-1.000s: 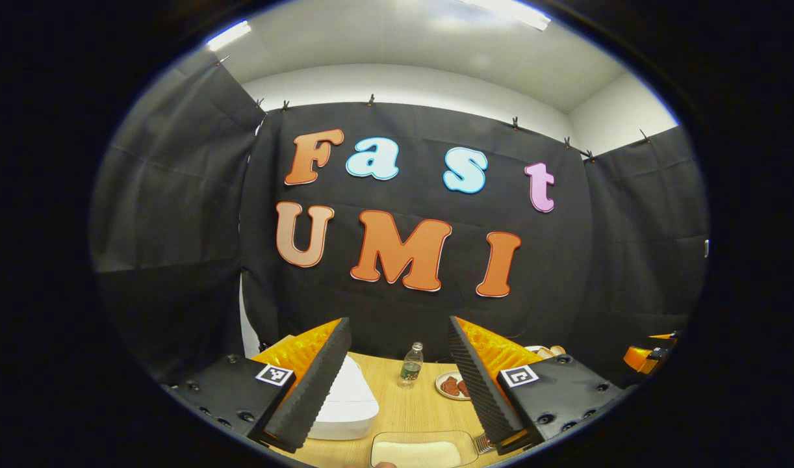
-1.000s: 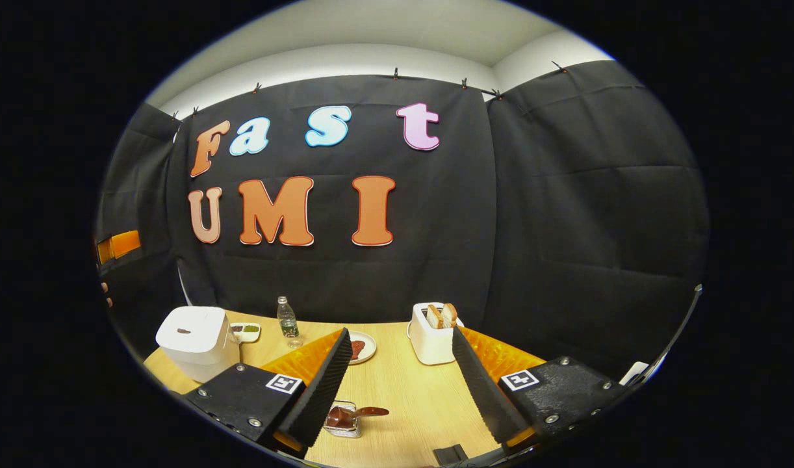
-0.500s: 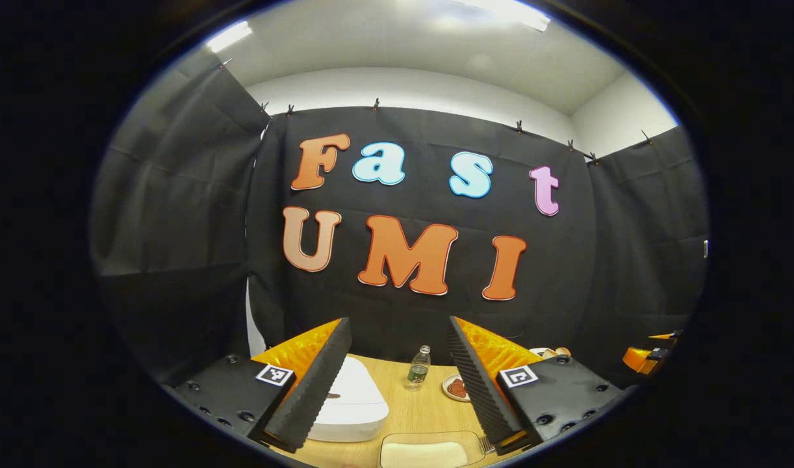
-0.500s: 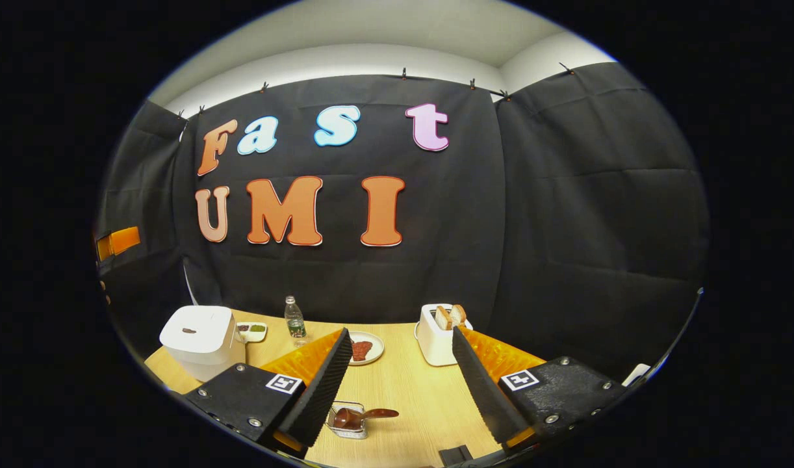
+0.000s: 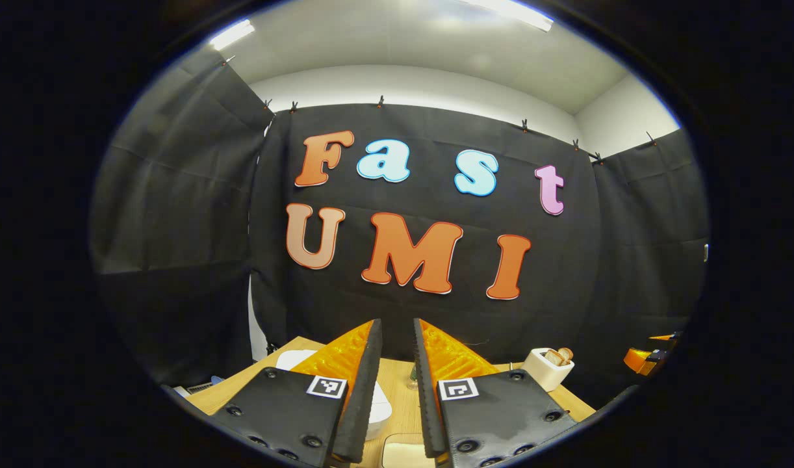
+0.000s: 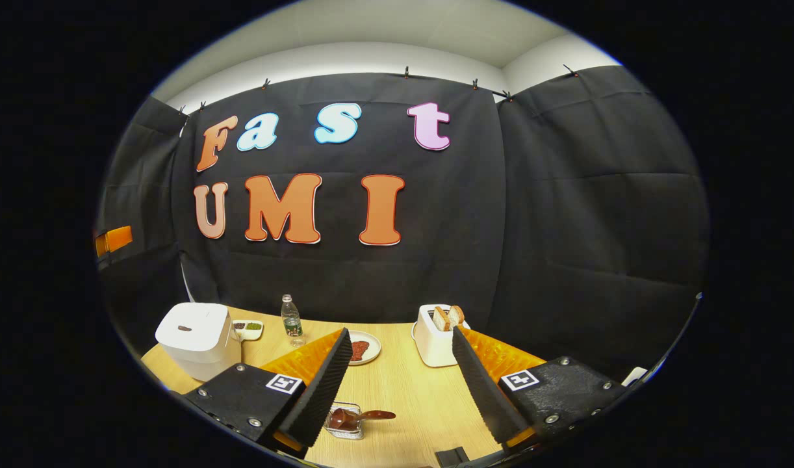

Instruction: Close the left gripper, press the button to open the rice cooker; take a wooden spoon from the chopstick holder with the right hand, scoop a spoonful of rice and pour it into the rice cooker, then put the wooden spoon back into the chopstick holder.

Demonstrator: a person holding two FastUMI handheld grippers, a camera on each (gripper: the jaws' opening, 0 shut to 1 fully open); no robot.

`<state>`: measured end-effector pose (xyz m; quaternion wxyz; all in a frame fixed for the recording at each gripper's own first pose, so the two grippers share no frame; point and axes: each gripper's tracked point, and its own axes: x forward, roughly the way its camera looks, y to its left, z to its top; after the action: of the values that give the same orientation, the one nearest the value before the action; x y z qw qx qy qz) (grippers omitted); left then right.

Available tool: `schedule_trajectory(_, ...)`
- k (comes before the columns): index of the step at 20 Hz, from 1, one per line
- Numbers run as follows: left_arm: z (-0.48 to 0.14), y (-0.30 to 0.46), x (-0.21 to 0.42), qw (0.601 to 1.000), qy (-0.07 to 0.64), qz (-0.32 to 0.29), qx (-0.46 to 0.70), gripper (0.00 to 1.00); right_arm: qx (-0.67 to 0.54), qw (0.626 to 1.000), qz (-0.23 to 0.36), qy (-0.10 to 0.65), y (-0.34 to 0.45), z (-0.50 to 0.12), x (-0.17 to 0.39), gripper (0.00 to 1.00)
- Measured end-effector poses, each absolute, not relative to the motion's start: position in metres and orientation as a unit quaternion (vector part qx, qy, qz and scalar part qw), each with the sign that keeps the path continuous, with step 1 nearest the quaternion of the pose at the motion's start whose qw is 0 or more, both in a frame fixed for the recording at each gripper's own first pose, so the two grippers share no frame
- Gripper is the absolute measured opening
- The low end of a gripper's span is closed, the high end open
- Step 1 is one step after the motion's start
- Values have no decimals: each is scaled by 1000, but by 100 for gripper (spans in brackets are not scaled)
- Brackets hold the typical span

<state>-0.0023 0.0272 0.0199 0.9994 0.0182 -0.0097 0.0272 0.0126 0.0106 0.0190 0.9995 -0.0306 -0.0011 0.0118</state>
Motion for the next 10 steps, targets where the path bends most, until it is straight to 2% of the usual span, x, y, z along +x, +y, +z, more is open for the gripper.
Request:
schedule_trajectory(1,19,26,-2,1000,-7,24,17,38,-31,999,11,-1,10,19,13,95)
schedule_trajectory(2,17,26,1,1000,-3,22,17,43,-32,999,10,0,10,18,14,95)
schedule_trajectory(3,17,27,4,999,-1,24,23,37,-32,999,9,1,11,18,15,95)
schedule_trajectory(4,18,36,2,999,-5,42,27,27,-33,999,9,2,10,17,16,95)
schedule_trajectory(6,13,34,7,999,1,40,34,6,-32,999,7,3,9,16,16,95)
schedule_trajectory(8,0,37,18,998,11,47,39,2,-32,999,8,5,10,15,17,95)
schedule_trajectory(10,-6,34,18,999,18,28,28,4,-30,1000,7,6,9,15,16,95)
